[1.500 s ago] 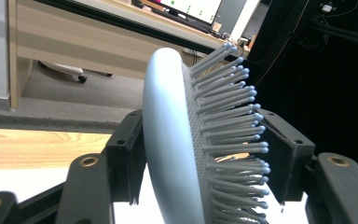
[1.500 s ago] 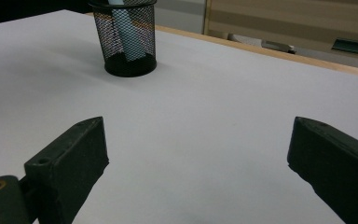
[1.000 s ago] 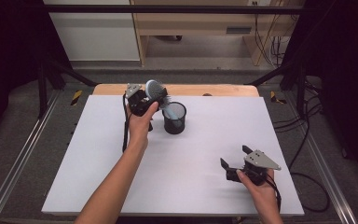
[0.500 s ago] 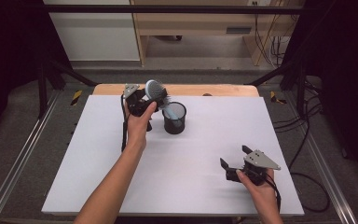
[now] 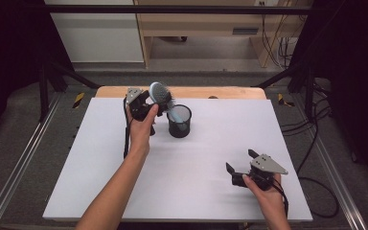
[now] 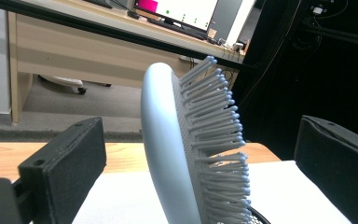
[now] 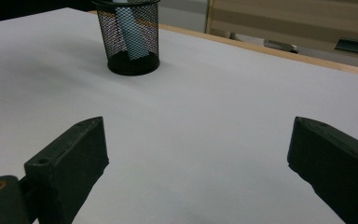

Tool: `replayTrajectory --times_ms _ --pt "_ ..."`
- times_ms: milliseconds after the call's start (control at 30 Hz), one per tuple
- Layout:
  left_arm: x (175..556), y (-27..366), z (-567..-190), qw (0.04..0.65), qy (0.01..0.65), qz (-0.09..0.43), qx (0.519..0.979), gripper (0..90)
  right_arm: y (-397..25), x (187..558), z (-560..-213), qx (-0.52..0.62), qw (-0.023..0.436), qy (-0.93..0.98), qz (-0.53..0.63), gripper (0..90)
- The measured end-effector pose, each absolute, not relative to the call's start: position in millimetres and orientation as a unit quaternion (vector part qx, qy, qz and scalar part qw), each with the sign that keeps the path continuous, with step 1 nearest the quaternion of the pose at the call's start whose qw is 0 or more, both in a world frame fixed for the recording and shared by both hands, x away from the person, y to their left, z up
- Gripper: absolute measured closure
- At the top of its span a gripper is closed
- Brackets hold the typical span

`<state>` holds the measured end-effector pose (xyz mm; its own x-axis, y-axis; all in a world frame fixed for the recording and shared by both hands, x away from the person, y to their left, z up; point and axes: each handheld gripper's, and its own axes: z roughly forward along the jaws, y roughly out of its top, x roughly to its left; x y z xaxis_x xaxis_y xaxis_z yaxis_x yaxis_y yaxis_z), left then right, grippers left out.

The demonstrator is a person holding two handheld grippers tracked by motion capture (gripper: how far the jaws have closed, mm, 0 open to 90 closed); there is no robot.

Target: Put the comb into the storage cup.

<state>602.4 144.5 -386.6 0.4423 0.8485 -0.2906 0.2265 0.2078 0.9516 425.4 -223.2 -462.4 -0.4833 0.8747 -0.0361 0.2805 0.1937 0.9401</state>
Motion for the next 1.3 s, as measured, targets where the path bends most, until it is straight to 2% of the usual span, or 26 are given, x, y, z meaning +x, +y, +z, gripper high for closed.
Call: replayTrajectory --times_ms 1300 --pt "574.2 157.9 -388.7 0.61 0.436 0.276 0.602 2.4 -221.3 424.9 -461.9 0.403 0.305 0.712 0.487 5.1"
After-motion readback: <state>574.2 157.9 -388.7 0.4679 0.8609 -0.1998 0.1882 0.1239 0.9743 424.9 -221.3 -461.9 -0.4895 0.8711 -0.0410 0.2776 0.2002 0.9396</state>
